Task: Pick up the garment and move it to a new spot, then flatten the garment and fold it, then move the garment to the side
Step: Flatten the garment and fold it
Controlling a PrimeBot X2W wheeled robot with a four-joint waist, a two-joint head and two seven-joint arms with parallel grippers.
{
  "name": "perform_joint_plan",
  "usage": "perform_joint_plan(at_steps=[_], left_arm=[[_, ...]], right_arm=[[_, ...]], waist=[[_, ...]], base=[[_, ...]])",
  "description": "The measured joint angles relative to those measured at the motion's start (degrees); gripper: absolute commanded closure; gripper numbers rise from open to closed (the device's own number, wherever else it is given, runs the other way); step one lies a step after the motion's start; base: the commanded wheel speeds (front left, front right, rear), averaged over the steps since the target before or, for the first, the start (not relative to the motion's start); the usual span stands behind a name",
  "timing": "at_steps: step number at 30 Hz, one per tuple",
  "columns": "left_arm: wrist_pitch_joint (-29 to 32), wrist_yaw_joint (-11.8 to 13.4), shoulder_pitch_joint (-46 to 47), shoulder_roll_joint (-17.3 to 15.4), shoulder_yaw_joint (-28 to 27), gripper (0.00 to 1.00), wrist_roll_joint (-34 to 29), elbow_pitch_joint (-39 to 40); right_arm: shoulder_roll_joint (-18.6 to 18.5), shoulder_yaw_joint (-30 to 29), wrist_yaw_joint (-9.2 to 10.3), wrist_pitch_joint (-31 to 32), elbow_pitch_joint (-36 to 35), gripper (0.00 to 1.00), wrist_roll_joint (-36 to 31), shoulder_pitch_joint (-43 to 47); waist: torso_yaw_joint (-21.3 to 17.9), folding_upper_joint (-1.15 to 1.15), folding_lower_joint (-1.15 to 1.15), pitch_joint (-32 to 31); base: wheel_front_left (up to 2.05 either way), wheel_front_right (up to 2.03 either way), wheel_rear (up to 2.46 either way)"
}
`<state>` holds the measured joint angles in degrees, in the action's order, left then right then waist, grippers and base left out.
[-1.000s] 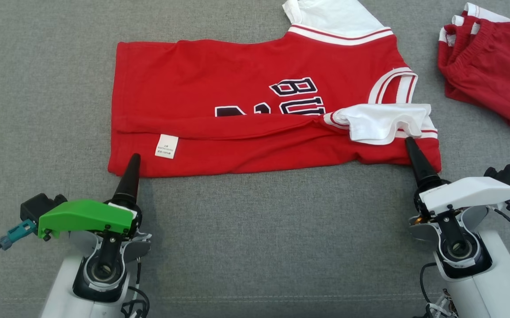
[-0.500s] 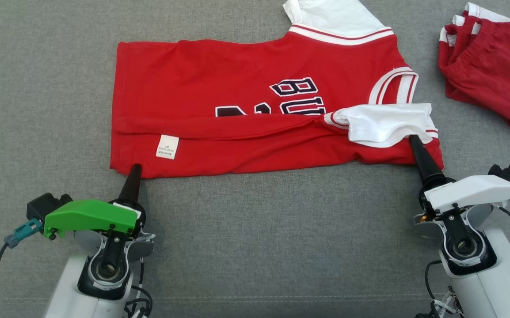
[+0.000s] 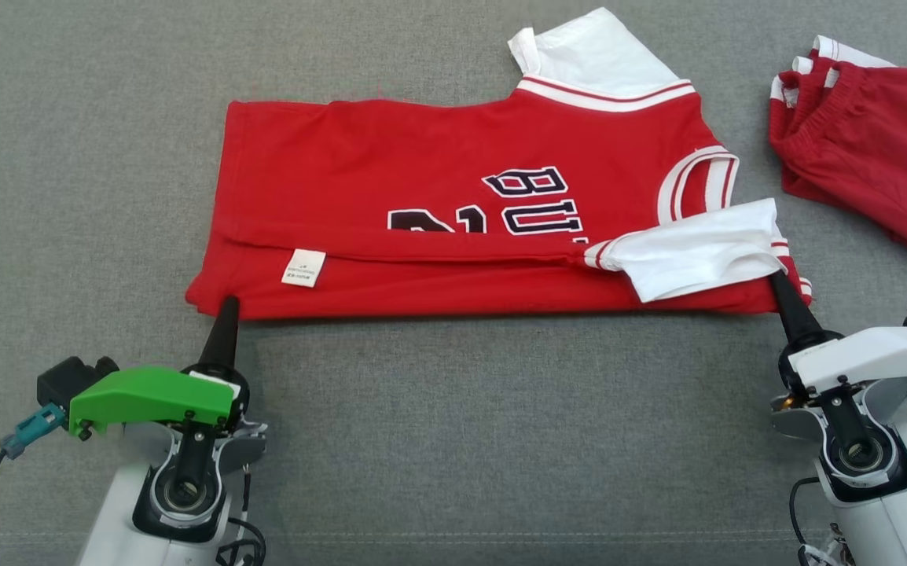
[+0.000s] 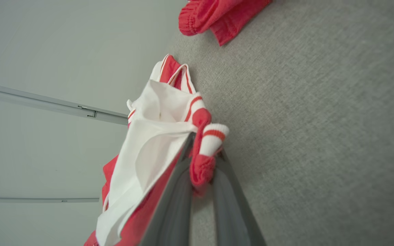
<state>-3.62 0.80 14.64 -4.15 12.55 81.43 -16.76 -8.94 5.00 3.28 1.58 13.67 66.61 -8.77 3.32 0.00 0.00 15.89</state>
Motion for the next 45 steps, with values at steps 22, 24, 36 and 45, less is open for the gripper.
perform_joint_plan(at_steps=[22,24,36,45], left_arm=[[-4.5,-1.6,-11.1,1.3,0.7,1.00,0.1,6.1],[-5.0,-1.6,-12.5,1.4,1.1,1.00,0.1,7.1],[-6.6,-1.6,-17.0,1.5,2.3,1.00,0.1,10.6],[-6.4,-1.2,-16.7,1.2,6.3,0.97,-2.1,11.8]], right_arm=[[-0.5,-3.0,-0.93,0.0,-5.7,1.00,3.3,12.1],[-0.5,-3.3,-0.93,0.0,-6.5,1.00,3.5,13.3],[-2.0,-4.2,-0.91,0.0,-10.3,1.00,3.4,17.3],[-4.6,0.2,-0.67,1.1,-12.1,0.60,-1.9,16.7]], waist=[[0.6,0.00,0.00,-1.5],[0.6,0.00,0.00,-1.3],[1.5,0.00,0.00,-0.5],[1.8,0.00,0.00,-0.4]], base=[[0.00,0.00,0.00],[0.00,0.00,0.00],[0.00,0.00,0.00],[0.00,0.00,0.00]])
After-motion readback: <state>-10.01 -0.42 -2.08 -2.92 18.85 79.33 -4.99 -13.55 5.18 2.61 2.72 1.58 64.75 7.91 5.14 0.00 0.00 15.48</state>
